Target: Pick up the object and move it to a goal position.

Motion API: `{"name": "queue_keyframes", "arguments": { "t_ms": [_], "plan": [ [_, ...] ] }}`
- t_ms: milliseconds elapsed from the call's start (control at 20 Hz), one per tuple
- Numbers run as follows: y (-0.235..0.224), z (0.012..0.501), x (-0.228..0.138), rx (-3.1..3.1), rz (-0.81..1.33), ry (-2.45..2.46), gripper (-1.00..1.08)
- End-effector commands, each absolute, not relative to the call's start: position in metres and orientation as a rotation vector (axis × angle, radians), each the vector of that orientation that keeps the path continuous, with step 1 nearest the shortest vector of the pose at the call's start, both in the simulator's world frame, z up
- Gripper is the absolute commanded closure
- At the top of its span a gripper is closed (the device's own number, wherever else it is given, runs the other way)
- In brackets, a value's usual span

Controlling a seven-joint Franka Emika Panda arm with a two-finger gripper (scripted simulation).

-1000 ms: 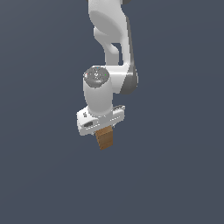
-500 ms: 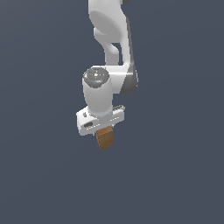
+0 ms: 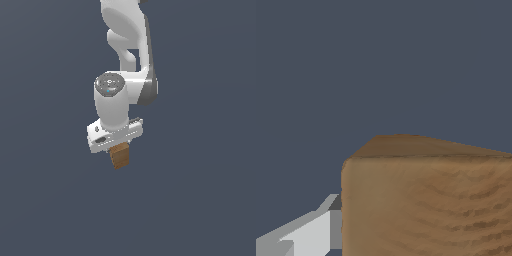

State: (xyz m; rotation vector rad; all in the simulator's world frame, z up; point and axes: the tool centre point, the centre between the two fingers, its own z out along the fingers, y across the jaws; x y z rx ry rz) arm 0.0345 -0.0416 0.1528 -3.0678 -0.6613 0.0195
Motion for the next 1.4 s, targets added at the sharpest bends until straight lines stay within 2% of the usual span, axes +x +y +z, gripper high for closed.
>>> {"name": "queue_keyframes", "arguments": {
  "t_ms": [0, 350, 1350],
  "plan": [
    [-0.041, 0.172, 0.037, -3.071, 0.002, -0.662, 1.08],
    [-0.040, 0.230, 0.035, -3.071, 0.002, -0.662, 1.08],
    [-0.037, 0.441, 0.029, -3.071, 0.001, -0.663, 1.08]
  ]
}}
